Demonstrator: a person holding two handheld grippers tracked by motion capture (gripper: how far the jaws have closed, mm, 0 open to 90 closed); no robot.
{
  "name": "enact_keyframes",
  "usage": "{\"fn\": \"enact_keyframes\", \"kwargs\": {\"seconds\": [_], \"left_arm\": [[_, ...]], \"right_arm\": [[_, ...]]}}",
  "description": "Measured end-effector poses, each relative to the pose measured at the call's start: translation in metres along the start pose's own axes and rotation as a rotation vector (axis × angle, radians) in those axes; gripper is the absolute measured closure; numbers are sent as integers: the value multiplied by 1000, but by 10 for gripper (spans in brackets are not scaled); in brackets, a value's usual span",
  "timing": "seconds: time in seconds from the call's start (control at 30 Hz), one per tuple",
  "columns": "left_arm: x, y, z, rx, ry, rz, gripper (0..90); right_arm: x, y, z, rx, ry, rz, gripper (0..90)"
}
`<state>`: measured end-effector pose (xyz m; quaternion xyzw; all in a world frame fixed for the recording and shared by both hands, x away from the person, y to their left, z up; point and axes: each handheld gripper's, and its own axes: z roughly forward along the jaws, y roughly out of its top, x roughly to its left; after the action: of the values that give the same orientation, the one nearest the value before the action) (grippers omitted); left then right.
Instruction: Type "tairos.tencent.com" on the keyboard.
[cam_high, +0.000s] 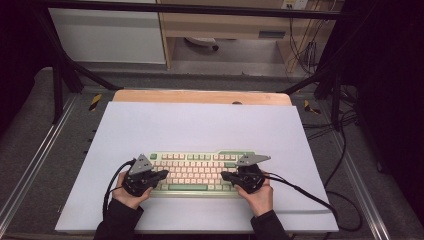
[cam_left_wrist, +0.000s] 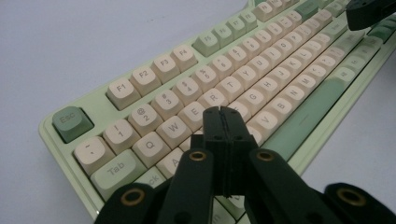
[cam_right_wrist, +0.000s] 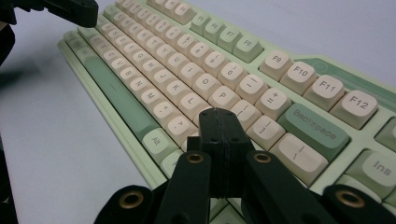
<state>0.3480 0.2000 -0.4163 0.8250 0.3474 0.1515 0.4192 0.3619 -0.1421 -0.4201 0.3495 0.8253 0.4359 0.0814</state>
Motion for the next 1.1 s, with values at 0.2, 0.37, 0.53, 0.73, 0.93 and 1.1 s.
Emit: {"fn": "enact_keyframes", "kwargs": {"seconds": [0.2, 0.37, 0.53, 0.73, 0.93, 1.1], "left_arm": [[-4, 3, 1, -1, -1, 3, 900], [-6, 9, 4, 4, 1, 8, 900], [-8, 13, 8, 6, 7, 9, 900], [-9, 19, 16, 15, 10, 11, 899], [-13, 24, 24, 19, 6, 16, 900], [-14, 28, 31, 22, 4, 17, 900]], "right_arm": [[0, -1, 1, 9, 0, -9, 900], [0, -1, 0, 11, 1, -10, 900], [0, -1, 0, 9, 1, -13, 900], [0, 0, -2, 4, -1, -9, 900], [0, 0, -3, 3, -1, -13, 900], [-1, 0, -2, -1, 0, -14, 900]]}}
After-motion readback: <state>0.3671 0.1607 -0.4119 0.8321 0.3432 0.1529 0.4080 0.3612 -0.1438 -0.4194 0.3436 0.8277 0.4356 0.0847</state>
